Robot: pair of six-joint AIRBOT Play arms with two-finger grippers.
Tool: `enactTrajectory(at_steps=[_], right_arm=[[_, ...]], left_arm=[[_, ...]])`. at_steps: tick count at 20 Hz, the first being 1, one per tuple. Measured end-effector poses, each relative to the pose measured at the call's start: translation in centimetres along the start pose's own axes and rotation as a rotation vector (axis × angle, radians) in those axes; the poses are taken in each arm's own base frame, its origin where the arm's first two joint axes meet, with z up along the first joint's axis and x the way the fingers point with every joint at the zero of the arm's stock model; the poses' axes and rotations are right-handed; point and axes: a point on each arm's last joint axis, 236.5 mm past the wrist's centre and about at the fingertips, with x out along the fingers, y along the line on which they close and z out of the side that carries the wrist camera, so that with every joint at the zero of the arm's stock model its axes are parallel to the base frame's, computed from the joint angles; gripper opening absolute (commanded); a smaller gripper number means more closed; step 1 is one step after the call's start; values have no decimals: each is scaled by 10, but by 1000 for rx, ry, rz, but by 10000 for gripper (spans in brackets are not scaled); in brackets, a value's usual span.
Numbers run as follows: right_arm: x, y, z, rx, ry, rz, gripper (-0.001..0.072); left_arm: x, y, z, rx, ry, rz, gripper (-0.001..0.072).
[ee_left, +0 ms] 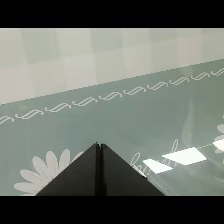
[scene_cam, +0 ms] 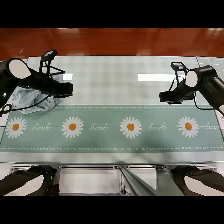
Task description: Fold the shirts.
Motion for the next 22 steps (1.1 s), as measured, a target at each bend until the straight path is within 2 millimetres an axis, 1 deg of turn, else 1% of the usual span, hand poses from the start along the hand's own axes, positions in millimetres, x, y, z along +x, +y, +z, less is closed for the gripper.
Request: enactTrajectory(at_steps=[14,17,19,22], right_arm=[[0,0,0,0,0,0,24],[0,0,0,0,-2,1,24],[0,1,4,0,-17,4,24],[-1,4,17,1,-74,17,24]], left_arm=[[0,0,0,0,0,0,20],[0,0,6,0,-25,2,20],[0,0,11,0,-48,3,20],[0,1,17,0,-73,4,20]])
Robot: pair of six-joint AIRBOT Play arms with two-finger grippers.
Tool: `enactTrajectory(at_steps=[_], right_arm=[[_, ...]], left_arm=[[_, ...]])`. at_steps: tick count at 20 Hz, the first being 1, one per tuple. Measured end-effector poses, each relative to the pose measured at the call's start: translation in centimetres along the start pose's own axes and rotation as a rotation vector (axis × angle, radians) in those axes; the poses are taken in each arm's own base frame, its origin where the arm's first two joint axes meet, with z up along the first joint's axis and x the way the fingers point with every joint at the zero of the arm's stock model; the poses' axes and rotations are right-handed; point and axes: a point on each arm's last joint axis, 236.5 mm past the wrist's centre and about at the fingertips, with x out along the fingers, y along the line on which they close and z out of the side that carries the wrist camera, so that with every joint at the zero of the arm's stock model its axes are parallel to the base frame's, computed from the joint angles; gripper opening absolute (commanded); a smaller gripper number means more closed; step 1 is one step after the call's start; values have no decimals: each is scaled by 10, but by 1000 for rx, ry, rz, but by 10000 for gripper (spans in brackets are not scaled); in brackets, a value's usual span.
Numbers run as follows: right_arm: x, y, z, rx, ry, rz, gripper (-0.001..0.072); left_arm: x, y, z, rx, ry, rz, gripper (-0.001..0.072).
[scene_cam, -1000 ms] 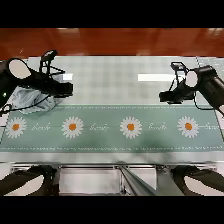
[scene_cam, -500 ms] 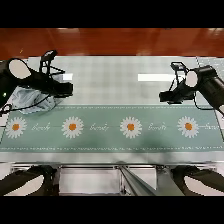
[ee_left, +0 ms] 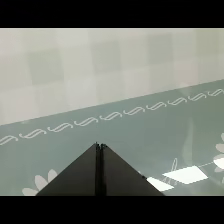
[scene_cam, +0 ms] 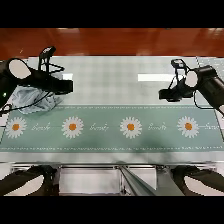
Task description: Fold the shirts.
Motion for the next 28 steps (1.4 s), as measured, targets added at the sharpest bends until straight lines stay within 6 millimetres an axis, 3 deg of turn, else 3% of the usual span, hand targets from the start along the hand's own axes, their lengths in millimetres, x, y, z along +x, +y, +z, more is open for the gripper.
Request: enactTrajectory(at_steps=[3,5,7,8,9,10,11,14,18,21,22,23,26,28], right_arm=[[0,7,5,12,-20,28,24],[0,9,3,16,-12,37,24],[0,9,-4,20,16,38,24],[0,9,-8,22,36,39,27],[-1,8,-13,21,55,35,71],[-1,8,-18,13,75,32,184],[-1,7,-21,-3,90,29,241],[-7,6,-27,-43,103,29,243],[-29,8,-25,-55,18,58,243],[-38,11,-37,-43,-48,93,267],[-38,12,-46,-39,-54,102,383],[-36,13,-52,-33,-60,111,419],[-24,12,-75,-11,-41,119,419],[-16,14,-88,4,-15,129,418]], left_arm=[[0,1,4,-1,-18,1,47],[-2,3,7,-6,-27,5,334],[-8,7,12,-12,-47,11,484],[-14,8,15,-13,-61,12,504],[-20,9,18,-8,-76,14,504],[-29,9,20,1,-92,16,504],[-38,11,20,6,-104,21,504],[-73,14,20,27,-159,44,504],[-120,24,16,72,-260,128,504],[-131,48,19,86,-335,224,503],[-131,57,23,84,-364,249,504],[-132,64,32,84,-409,269,503],[-132,84,63,84,-532,318,504],[-121,101,78,88,-563,350,505]])
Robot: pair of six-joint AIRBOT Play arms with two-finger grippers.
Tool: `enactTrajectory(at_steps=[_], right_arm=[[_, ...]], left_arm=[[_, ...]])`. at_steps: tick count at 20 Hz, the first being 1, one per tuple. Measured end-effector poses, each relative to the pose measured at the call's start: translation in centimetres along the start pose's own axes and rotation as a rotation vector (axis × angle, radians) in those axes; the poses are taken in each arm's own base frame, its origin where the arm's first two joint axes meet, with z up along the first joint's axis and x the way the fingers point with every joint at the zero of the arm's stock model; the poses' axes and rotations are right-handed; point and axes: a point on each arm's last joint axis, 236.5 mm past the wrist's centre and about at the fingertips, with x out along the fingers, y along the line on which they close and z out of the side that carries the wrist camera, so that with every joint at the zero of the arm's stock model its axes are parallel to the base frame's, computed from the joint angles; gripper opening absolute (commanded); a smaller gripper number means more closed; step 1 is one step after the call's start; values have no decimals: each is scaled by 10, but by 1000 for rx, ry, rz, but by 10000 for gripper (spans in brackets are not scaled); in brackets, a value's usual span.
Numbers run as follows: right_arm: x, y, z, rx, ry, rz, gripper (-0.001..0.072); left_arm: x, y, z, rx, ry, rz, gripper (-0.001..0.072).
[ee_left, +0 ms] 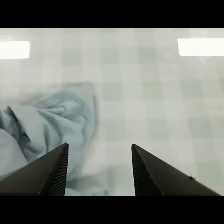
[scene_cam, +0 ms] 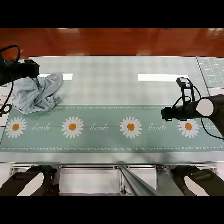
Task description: Fold the shirts.
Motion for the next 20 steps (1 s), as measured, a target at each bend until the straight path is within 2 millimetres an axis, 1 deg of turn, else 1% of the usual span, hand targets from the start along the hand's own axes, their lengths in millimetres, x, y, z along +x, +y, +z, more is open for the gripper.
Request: enactTrajectory(at_steps=[1,2,4,7,8,10,12,13,16,17,18,19,20], right_arm=[[2,1,-3,6,4,5,418],[4,1,-7,10,13,10,418],[6,4,-10,22,15,21,417],[8,6,-11,37,12,33,415],[8,7,-10,41,7,37,414],[8,8,-10,45,7,42,413],[9,9,-9,47,4,46,413],[9,10,-9,50,3,50,412],[8,12,-7,54,-4,60,408],[8,13,-6,57,-8,64,406],[8,14,-6,59,-10,69,406],[8,16,-6,62,-10,75,406],[8,17,-5,65,-11,80,406]], left_arm=[[11,8,-3,6,7,19,505],[23,17,-12,8,38,37,505],[45,39,-37,-11,135,73,505],[67,79,-90,-93,338,126,504],[71,91,-109,-128,408,141,504],[77,112,-138,-189,509,164,503],[81,124,-163,-231,587,174,503],[84,127,-171,-246,608,173,503],[95,128,-196,-290,674,161,502],[99,128,-203,-298,693,158,477],[102,128,-210,-304,710,154,234],[104,128,-213,-308,720,152,14],[105,128,-214,-315,726,149,20]])
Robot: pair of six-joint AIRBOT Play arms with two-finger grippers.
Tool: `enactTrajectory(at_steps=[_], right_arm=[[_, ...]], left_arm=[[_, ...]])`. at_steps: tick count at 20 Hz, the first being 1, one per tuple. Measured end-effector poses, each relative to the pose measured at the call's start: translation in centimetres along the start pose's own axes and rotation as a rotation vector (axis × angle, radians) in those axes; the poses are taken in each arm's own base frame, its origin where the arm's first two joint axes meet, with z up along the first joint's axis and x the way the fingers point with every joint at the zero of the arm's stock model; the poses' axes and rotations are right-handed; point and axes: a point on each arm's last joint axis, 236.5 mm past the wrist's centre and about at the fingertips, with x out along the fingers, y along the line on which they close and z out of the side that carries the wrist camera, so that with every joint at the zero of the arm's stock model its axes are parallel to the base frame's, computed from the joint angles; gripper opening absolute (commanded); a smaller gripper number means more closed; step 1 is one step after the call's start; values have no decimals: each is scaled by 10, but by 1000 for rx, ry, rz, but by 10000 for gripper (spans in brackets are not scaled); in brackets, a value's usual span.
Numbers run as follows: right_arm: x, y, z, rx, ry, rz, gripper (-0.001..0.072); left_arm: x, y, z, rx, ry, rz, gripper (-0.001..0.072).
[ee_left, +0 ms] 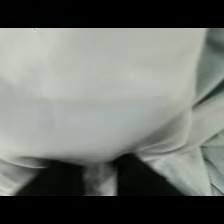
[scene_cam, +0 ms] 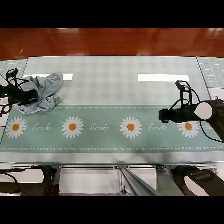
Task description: Fold the shirts.
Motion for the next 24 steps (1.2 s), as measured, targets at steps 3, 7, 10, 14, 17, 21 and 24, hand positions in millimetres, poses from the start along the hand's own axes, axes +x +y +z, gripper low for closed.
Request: enactTrajectory(at_steps=[3,7,10,14,17,21,24], right_arm=[[0,4,0,8,-1,17,406],[0,7,0,15,-1,29,406],[-1,8,-2,17,5,33,406],[-19,12,3,8,-50,49,406],[-46,17,10,-4,-144,73,405],[-88,22,16,-8,-291,106,405],[-116,24,16,-1,-387,127,405]], left_arm=[[-13,-6,13,-17,-22,-29,20],[-89,-42,66,-45,-228,-165,20],[-183,-79,99,-18,-442,-283,19],[-325,-126,107,87,-727,-387,19],[-424,-165,88,188,-915,-468,19],[-535,-218,45,332,-1114,-613,19],[-606,-249,10,397,-1250,-752,19]])
